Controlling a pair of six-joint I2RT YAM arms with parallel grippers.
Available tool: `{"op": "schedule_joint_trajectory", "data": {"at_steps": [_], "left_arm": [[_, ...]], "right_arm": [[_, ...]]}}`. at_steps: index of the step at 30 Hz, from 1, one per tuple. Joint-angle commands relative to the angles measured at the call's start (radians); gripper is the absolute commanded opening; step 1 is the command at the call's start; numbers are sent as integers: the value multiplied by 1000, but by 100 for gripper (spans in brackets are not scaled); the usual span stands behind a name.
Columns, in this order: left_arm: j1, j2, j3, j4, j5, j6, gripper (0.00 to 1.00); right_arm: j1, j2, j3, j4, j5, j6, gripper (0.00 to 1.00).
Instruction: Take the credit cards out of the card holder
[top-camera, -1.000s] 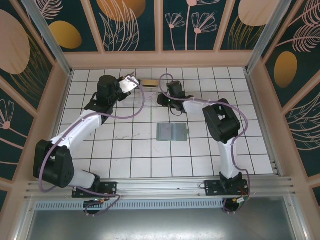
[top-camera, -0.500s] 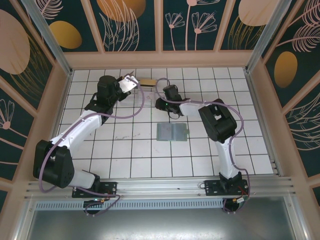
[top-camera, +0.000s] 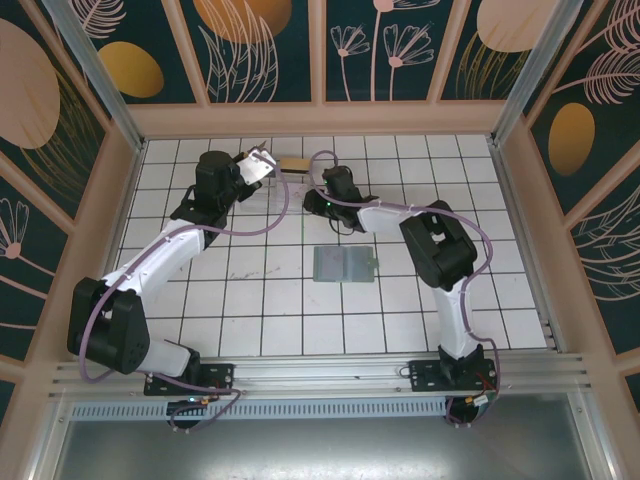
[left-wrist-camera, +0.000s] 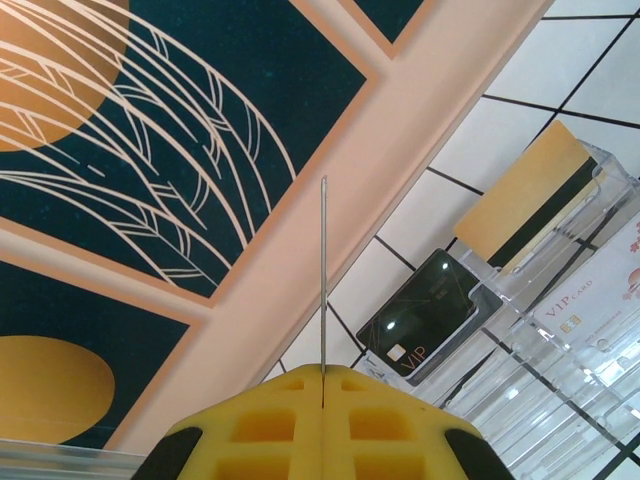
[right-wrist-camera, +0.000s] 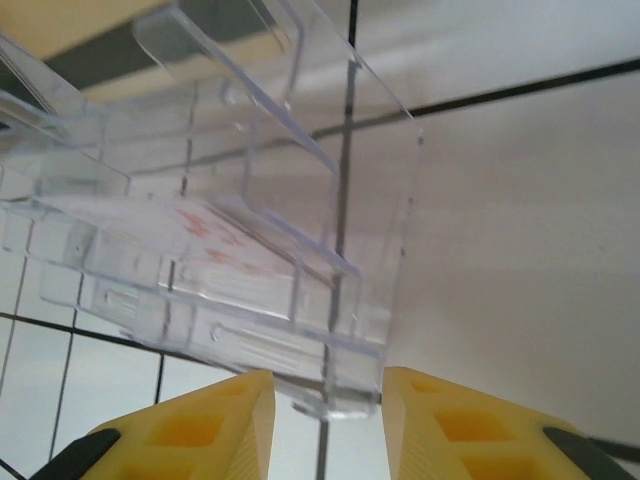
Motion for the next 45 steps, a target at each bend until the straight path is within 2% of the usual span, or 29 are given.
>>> {"op": "schedule_joint_trajectory", "data": {"at_steps": [1, 5, 14, 20, 45], "left_arm": [[3, 8, 15, 24, -12, -24, 0], [3, 9, 15, 24, -13, -22, 0], [3, 15, 18, 23, -23, -21, 0], [3, 19, 22, 18, -20, -27, 0], [3, 19, 38, -10, -18, -41, 0]], "right_arm": [[6, 46, 48, 4, -8, 22, 36], [6, 89, 94, -28, -11, 17, 34], [20, 95, 60, -23, 0, 5, 30], [20, 87, 48, -27, 4, -4, 19], [64, -84, -190, 2, -48, -28, 17]]}}
